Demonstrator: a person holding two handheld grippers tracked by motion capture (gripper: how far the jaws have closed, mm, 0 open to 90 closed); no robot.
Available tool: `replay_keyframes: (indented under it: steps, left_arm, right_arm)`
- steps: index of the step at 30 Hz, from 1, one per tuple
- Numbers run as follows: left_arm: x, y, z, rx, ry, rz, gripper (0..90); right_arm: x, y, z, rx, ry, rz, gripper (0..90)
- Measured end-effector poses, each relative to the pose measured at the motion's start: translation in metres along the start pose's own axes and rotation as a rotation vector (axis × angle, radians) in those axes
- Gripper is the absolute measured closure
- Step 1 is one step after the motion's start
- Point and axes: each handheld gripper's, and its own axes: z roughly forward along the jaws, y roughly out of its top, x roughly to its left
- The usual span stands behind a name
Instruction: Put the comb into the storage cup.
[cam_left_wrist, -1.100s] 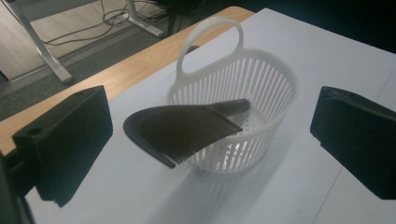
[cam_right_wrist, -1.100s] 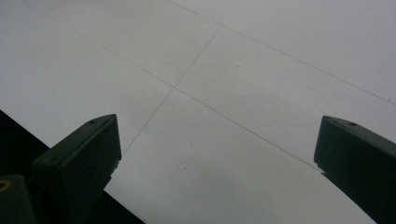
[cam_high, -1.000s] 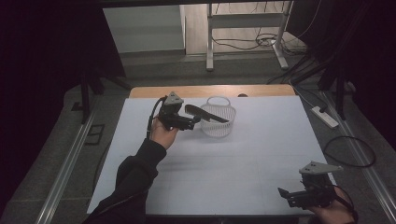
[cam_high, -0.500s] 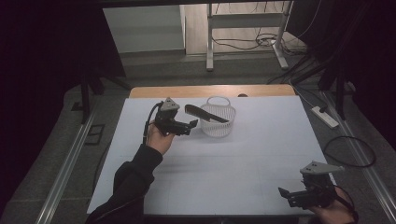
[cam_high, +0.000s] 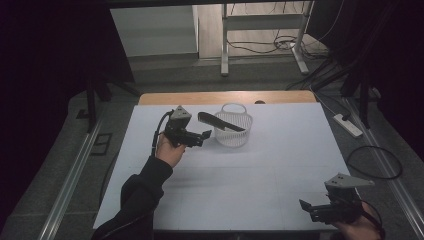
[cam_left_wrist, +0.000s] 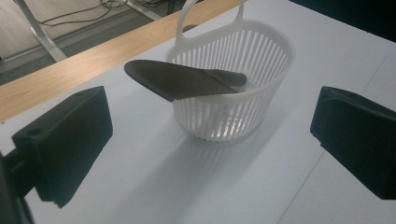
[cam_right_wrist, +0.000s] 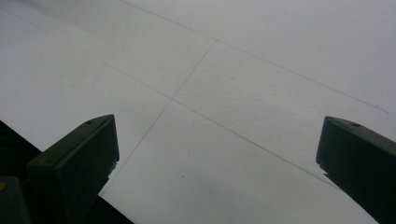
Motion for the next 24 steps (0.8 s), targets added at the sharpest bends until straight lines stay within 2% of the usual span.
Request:
replay_keyframes:
  steps: [4, 24]
  left_arm:
    - [0.001, -0.002, -0.003, 0.009, -0.008, -0.021, 0.0]
    - [0.001, -0.011, -0.024, 0.010, 0.018, -0.021, 0.0]
  right_arm:
    - [0.000, 0.000, -0.001, -0.005, 0.002, 0.003, 0.0]
    - [0.001, 0.000, -0.001, -0.009, 0.003, -0.014, 0.0]
